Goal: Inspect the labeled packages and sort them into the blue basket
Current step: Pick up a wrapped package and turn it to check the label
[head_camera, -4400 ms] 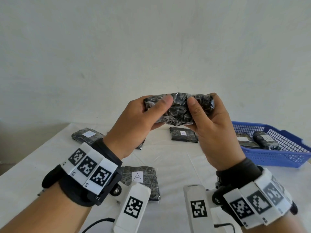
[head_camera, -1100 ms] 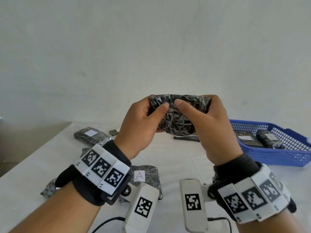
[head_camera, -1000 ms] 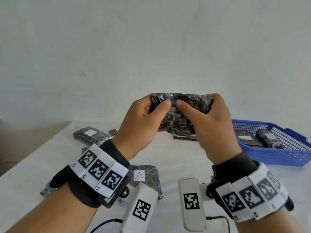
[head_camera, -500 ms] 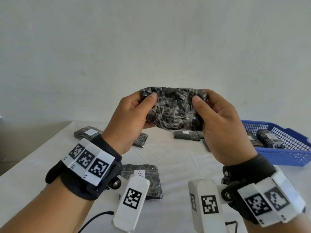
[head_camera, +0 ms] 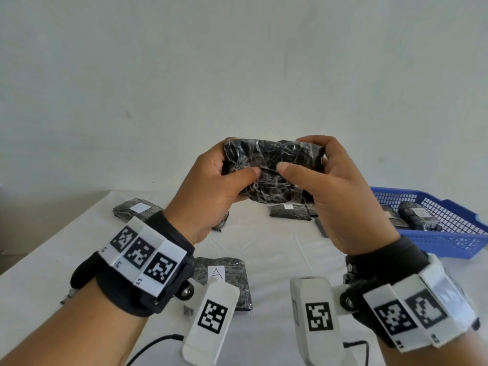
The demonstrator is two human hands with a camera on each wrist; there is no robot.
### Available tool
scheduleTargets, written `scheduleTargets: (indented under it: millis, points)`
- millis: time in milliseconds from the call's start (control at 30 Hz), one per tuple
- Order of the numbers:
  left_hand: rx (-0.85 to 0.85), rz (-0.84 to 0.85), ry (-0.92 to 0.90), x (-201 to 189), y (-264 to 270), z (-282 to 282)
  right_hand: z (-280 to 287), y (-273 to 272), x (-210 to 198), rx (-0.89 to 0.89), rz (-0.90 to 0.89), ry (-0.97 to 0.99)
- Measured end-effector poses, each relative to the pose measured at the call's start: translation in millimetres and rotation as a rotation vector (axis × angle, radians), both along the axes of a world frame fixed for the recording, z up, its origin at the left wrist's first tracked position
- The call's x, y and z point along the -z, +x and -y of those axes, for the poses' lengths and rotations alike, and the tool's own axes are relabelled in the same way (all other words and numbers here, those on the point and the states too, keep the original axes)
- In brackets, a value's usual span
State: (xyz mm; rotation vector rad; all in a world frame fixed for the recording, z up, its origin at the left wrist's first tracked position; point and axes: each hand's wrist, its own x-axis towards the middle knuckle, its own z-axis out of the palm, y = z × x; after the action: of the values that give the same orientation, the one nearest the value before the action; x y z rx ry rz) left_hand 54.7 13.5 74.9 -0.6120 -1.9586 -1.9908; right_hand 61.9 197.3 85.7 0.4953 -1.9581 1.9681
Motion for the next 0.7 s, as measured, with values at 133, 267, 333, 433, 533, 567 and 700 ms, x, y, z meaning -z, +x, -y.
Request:
scheduleTargets:
  millis: [133, 267, 333, 433, 533, 567, 700]
  points:
    - [0.045, 0.010, -0.018, -3, 4, -3, 4, -2, 1, 0.134, -0.085, 0.023]
    - [0.019, -0.017, -0.023, 0, 2, -2, 10, 0, 1, 0.077, -0.040, -0.011]
    - [0.054, -0.016, -0.028, -1, 4, -3, 12, 1, 1, 0.112, -0.057, -0.006]
    - [0.082, 0.002, -0.043, -2, 6, -4, 11, -1, -2, 0.190, -0.088, 0.027]
    - [0.035, 0.012, -0.012, 1, 2, 0, 10, 2, -7, 0.093, -0.043, 0.093]
    - [0.030, 0.025, 0.004, 0, 1, 1, 10, 4, -9, 0.068, -0.042, 0.130]
    - [0.100, 0.067, 0.014, -4, 3, 4, 6, 2, -9, 0.139, -0.085, 0.243]
